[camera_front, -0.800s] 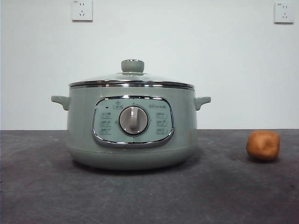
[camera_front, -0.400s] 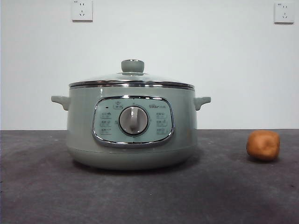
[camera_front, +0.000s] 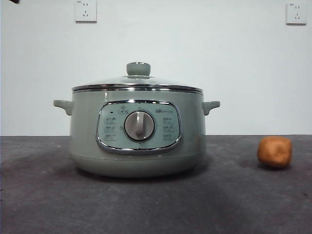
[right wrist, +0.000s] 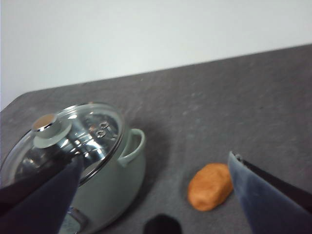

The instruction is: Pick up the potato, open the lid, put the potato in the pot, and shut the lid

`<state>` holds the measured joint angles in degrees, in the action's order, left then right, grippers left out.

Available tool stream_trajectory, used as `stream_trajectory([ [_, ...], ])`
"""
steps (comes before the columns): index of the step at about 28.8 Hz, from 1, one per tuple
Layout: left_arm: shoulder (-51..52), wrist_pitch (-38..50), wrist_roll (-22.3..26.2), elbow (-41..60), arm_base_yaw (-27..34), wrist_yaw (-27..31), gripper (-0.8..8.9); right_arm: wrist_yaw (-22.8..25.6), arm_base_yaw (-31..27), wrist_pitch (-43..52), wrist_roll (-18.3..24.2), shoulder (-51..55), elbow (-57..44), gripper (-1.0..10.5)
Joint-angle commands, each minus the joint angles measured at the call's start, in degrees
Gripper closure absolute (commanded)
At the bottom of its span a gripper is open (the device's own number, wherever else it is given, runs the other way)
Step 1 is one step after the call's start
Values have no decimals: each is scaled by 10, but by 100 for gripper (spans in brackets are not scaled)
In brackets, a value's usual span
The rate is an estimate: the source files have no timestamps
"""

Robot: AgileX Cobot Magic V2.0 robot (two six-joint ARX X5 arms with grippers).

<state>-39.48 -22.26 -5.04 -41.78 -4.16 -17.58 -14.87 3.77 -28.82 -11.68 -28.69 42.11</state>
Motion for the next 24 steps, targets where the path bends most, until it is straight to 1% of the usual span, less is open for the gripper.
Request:
stream_trajectory([
  [1, -33, -29, -24, -21, 0, -20, 336, -16, 0, -25, -30, -32, 12, 441],
  [3, -56, -58, -24, -39, 0, -26, 335, -31, 0, -57, -42, -57, 22, 431],
  [4, -68, -74, -24, -49, 0, -28, 332, -39, 0, -73, -43, -72, 27, 403],
  [5, -80, -87, -23, -57, 0, -36, 305, -46, 0, -88, -42, -89, 32, 348],
  [8, -110, -114, -19, -76, -2, -40, 75, -78, 0, -136, -27, -141, 53, 173],
  [9, -120, -121, -14, -82, -3, -41, 33, -84, 0, -150, -21, -164, 62, 143],
  [12, -146, -133, -5, -96, -9, -40, 28, -85, 0, -182, -20, -230, 90, 89],
  [13, -152, -133, -4, -98, -11, -40, 28, -85, 0, -188, -29, -250, 99, 89],
  [16, -172, -133, -3, -101, -24, -40, 28, -83, 1, -208, -34, -342, 149, 92],
  [18, -182, -132, 3, -101, -31, -38, 28, -59, 10, -220, -49, -404, 190, 94],
  [20, -188, -132, 8, -101, -37, -38, 28, -18, 27, -225, -53, -464, 232, 98],
  [23, -195, -128, 12, -101, -38, -38, 28, 40, 52, -214, -78, -539, 285, 99],
  [24, -197, -129, 12, -101, -38, -38, 28, 61, 59, -211, -80, -570, 303, 99],
])
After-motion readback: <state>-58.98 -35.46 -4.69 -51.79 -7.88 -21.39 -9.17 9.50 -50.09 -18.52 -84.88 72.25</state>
